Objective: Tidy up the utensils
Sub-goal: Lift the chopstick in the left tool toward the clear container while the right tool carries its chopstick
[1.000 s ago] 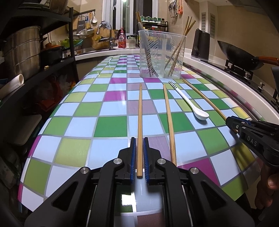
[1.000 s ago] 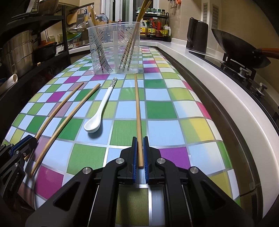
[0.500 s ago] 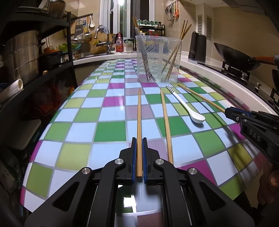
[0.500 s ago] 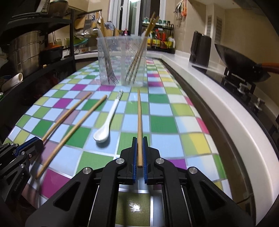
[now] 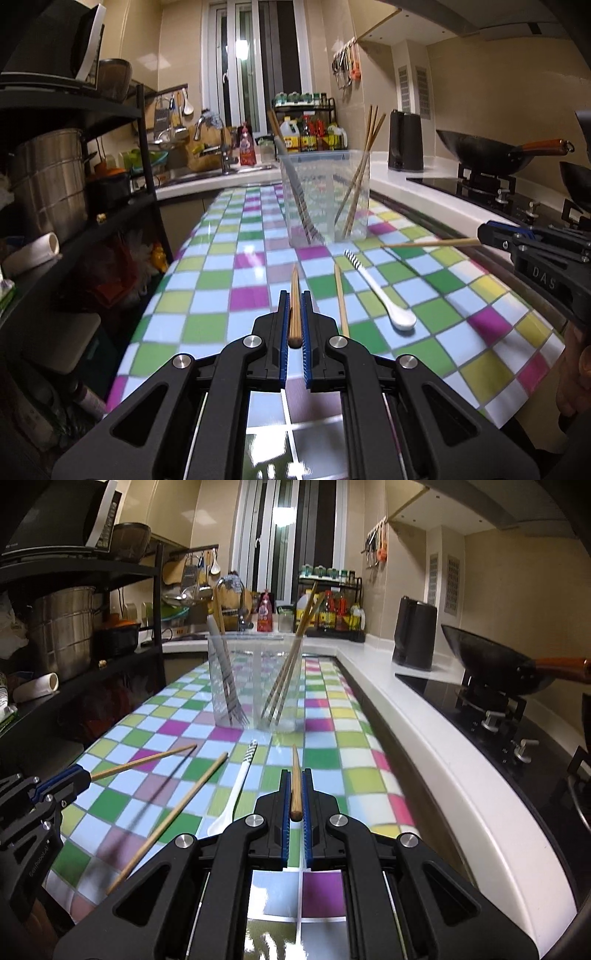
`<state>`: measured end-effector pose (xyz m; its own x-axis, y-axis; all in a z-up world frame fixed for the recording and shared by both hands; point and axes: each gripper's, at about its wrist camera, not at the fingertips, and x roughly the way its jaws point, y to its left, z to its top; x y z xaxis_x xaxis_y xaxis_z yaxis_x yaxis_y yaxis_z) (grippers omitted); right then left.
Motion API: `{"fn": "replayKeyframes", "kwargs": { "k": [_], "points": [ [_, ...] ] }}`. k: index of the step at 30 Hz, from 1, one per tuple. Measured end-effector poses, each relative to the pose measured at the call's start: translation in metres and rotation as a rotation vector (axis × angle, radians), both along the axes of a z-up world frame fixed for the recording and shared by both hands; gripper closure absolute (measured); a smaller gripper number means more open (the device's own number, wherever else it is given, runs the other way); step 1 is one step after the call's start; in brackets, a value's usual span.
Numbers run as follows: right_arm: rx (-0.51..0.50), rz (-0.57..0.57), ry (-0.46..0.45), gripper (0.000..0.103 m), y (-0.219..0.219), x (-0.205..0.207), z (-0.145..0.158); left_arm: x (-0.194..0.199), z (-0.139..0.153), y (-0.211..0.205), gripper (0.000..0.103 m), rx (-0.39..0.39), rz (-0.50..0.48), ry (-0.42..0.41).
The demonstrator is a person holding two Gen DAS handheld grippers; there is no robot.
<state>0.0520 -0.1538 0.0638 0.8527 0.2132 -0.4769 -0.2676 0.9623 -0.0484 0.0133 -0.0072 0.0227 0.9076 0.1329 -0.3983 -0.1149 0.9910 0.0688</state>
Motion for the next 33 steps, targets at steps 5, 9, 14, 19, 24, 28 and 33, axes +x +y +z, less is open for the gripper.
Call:
{"fn": "replayKeyframes", "kwargs": {
  "k": [5, 9, 14, 19, 24, 28, 33],
  "points": [
    [0.014, 0.006, -0.038, 0.097, -0.004, -0.004, 0.01, 0.006, 0.02, 0.007, 0.097, -0.007, -0.002, -0.035],
    [0.032, 0.019, -0.077, 0.097, -0.008, -0.007, 0.019, 0.011, 0.034, 0.011, 0.097, -0.008, -0.006, -0.058],
    [0.067, 0.034, -0.083, 0.097, -0.015, -0.01, 0.032, 0.014, 0.05, 0.014, 0.097, -0.024, -0.025, -0.074],
    [0.098, 0.041, -0.071, 0.097, -0.019, -0.007, 0.056, 0.024, 0.07, 0.022, 0.097, -0.077, -0.041, -0.052],
    [0.095, 0.048, -0.039, 0.097, -0.016, 0.002, 0.075, 0.027, 0.083, 0.026, 0.097, -0.112, -0.036, -0.054],
    [0.105, 0.04, -0.051, 0.097, -0.014, 0.006, 0.089, 0.028, 0.091, 0.03, 0.097, -0.126, -0.04, -0.052],
    [0.163, 0.031, -0.033, 0.097, -0.017, 0.023, 0.119, 0.041, 0.111, 0.04, 0.097, -0.154, -0.07, -0.043]
  ]
}}
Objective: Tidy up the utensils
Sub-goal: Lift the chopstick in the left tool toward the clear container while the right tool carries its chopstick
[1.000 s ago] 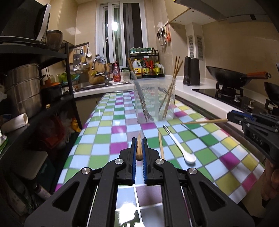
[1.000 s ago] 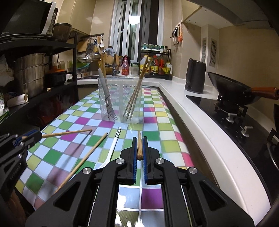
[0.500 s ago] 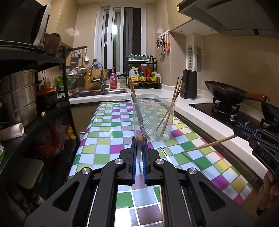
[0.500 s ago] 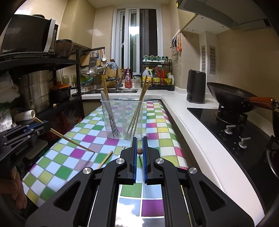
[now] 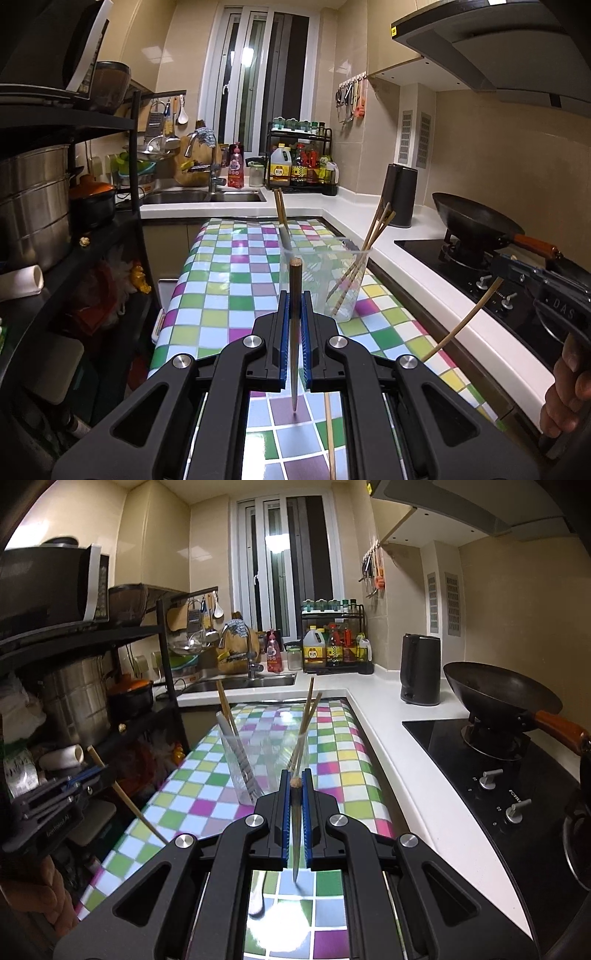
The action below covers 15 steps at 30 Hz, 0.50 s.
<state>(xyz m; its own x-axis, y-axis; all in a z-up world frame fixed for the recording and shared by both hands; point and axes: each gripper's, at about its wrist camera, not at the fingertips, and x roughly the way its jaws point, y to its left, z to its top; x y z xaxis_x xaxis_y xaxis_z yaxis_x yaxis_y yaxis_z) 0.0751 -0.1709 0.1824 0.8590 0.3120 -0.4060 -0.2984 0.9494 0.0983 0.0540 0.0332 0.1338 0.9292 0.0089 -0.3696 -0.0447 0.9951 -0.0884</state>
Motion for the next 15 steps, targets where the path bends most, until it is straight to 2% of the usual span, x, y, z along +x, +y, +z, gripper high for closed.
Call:
{"fn": "replayKeyframes", "kwargs": {
  "k": [8, 11, 15],
  "points": [
    [0.1, -0.021, -0.018, 0.097, 0.001, 0.04, 0.058, 0.047, 0.044, 0.019, 0.097, -0.087, -0.09, 0.024],
    [0.124, -0.023, -0.042, 0.097, 0.008, 0.058, 0.086, 0.067, 0.074, 0.021, 0.097, -0.098, -0.117, -0.008],
    [0.134, -0.032, -0.117, 0.097, 0.019, 0.082, 0.122, 0.099, 0.12, 0.021, 0.097, -0.095, -0.136, -0.084]
  ]
}}
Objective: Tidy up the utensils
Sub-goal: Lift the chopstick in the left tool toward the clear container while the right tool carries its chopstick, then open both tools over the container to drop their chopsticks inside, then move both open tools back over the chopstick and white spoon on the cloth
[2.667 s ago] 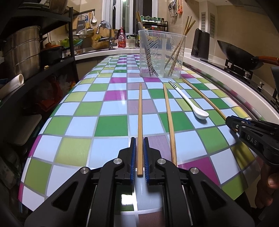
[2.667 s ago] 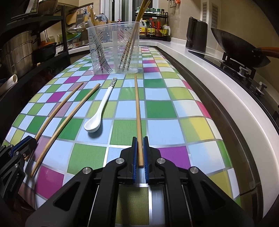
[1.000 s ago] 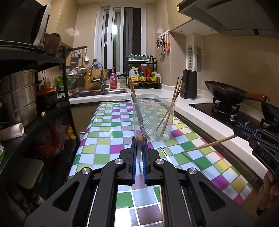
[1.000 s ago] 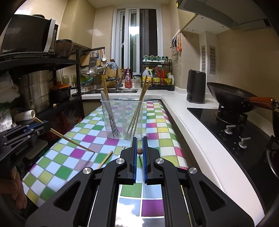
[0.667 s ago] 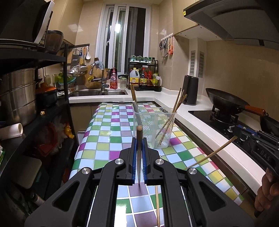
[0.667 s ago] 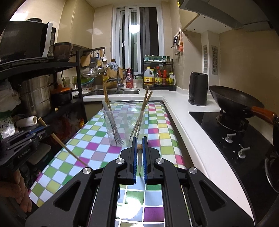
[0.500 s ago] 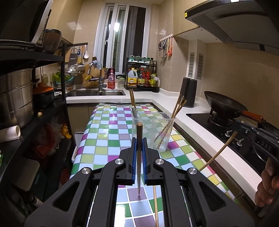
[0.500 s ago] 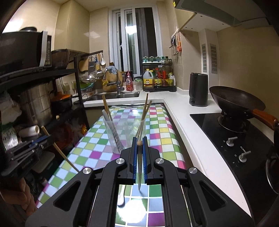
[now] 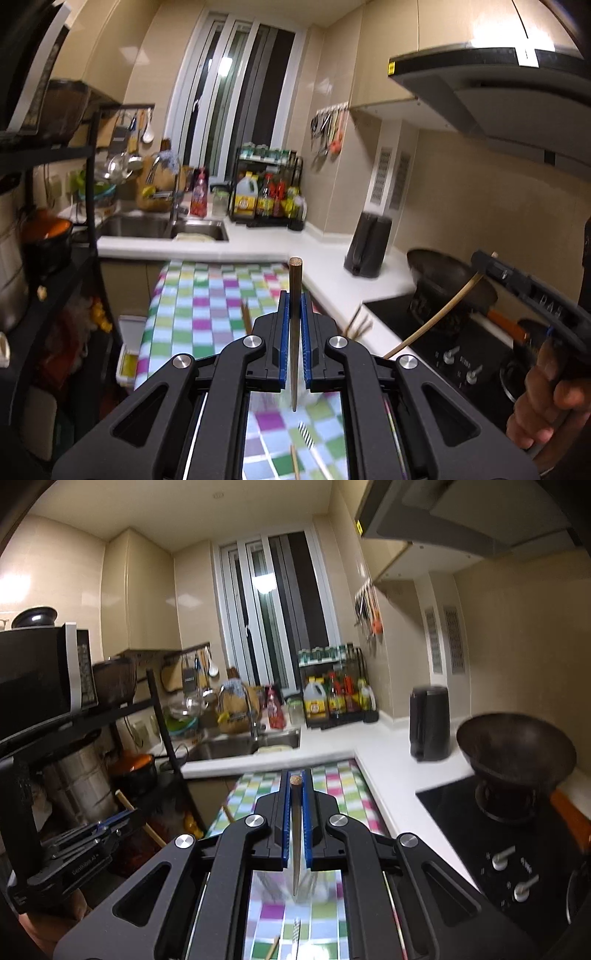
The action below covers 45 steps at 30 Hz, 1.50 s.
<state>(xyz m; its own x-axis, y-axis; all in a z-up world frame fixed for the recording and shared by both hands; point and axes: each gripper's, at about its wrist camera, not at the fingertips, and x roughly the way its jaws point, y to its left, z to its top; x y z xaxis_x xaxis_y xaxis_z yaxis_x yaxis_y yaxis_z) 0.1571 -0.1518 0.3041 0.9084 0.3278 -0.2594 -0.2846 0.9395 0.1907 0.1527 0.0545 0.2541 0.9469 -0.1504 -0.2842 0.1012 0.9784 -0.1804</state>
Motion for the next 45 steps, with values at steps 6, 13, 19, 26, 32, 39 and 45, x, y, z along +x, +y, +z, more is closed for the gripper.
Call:
{"fn": "replayKeyframes", "kwargs": {
  "k": [6, 13, 19, 26, 32, 39, 45],
  "points": [
    [-0.031, -0.006, -0.041, 0.097, 0.025, 0.046, 0.008, 0.061, 0.01, -0.008, 0.097, 0.014, 0.008, -0.004],
    [-0.083, 0.02, 0.076, 0.097, 0.053, 0.104, -0.057, 0.116, -0.057, -0.012, 0.097, 0.033, 0.025, 0.116],
    [-0.127, 0.06, 0.146, 0.097, 0.066, 0.12, -0.095, 0.129, -0.095, -0.011, 0.097, 0.049, 0.026, 0.174],
    [-0.144, 0.062, 0.166, 0.087, 0.065, 0.114, -0.108, 0.124, -0.083, -0.009, 0.077, 0.055, 0.049, 0.14],
    [-0.133, 0.058, 0.056, 0.079, 0.051, 0.068, -0.083, 0.081, -0.055, -0.016, 0.076, 0.064, 0.083, 0.039],
    [-0.063, 0.057, -0.034, 0.078, 0.019, -0.003, -0.07, 0.012, -0.05, -0.031, 0.076, 0.084, 0.093, -0.026],
    [-0.01, 0.05, 0.002, 0.078, -0.009, -0.043, -0.089, -0.038, -0.087, -0.035, 0.076, 0.092, 0.113, 0.001]
  ]
}}
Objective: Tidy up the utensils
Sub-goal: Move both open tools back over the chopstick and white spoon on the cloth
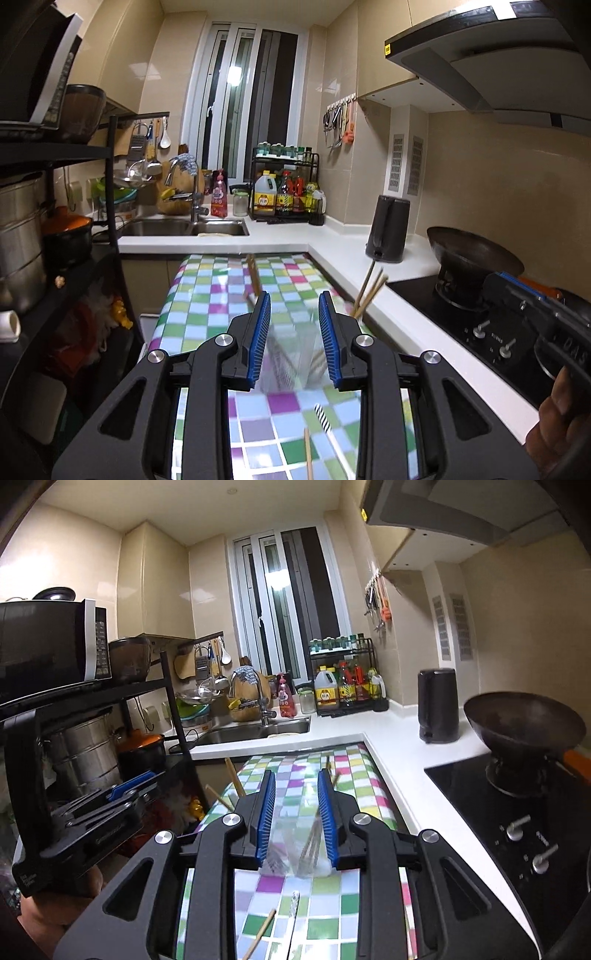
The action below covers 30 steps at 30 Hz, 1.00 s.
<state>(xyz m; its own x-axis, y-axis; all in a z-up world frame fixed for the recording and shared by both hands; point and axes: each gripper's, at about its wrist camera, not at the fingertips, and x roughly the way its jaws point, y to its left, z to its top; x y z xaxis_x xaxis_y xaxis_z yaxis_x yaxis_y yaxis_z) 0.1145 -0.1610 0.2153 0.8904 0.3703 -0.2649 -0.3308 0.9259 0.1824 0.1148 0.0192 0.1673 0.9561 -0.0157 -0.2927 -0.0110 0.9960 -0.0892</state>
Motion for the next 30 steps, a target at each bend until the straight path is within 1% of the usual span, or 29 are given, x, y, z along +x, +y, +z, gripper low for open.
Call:
{"fn": "replayKeyframes", "kwargs": {
  "k": [3, 5, 8, 9, 10, 11, 12, 14, 15, 17, 19, 20, 23, 27, 30],
  "points": [
    [-0.025, -0.022, -0.016, 0.078, -0.003, -0.016, -0.019, -0.019, -0.02, 0.002, 0.076, 0.028, 0.025, -0.003],
    [-0.041, -0.034, 0.005, 0.078, -0.004, -0.021, -0.041, -0.028, -0.034, 0.006, 0.077, 0.029, 0.04, 0.008],
    [-0.07, -0.058, 0.053, 0.078, -0.006, -0.023, -0.075, -0.039, -0.059, 0.009, 0.085, 0.04, 0.045, 0.034],
    [-0.078, -0.055, 0.088, 0.078, -0.006, -0.02, -0.088, -0.043, -0.07, 0.01, 0.085, 0.035, 0.046, 0.052],
    [-0.083, -0.044, 0.125, 0.082, -0.004, -0.017, -0.099, -0.045, -0.079, 0.01, 0.085, 0.026, 0.043, 0.071],
    [-0.081, -0.016, 0.183, 0.087, -0.001, -0.011, -0.113, -0.047, -0.089, 0.012, 0.085, 0.018, 0.039, 0.091],
    [-0.08, 0.019, 0.254, 0.095, 0.003, -0.004, -0.126, -0.049, -0.1, 0.011, 0.086, 0.009, 0.038, 0.116],
    [-0.082, 0.057, 0.359, 0.096, 0.01, 0.005, -0.149, -0.053, -0.125, 0.007, 0.086, -0.019, 0.023, 0.18],
    [-0.092, 0.08, 0.389, 0.095, 0.016, 0.007, -0.157, -0.055, -0.137, 0.004, 0.086, -0.028, 0.014, 0.209],
    [-0.11, 0.122, 0.436, 0.092, 0.026, 0.008, -0.17, -0.059, -0.157, -0.004, 0.086, -0.047, -0.006, 0.259],
    [-0.106, 0.157, 0.492, 0.091, 0.033, 0.01, -0.182, -0.064, -0.175, -0.012, 0.085, -0.059, -0.032, 0.302],
    [-0.111, 0.167, 0.522, 0.091, 0.036, 0.011, -0.189, -0.066, -0.182, -0.016, 0.085, -0.057, -0.039, 0.314],
    [-0.092, 0.181, 0.605, 0.086, 0.038, 0.012, -0.209, -0.068, -0.193, -0.023, 0.085, -0.048, -0.051, 0.348],
    [-0.072, 0.184, 0.662, 0.085, 0.04, 0.011, -0.22, -0.067, -0.201, -0.028, 0.085, -0.024, -0.034, 0.373],
    [-0.068, 0.197, 0.679, 0.084, 0.041, 0.008, -0.224, -0.064, -0.208, -0.032, 0.085, -0.014, -0.036, 0.411]
  ]
}}
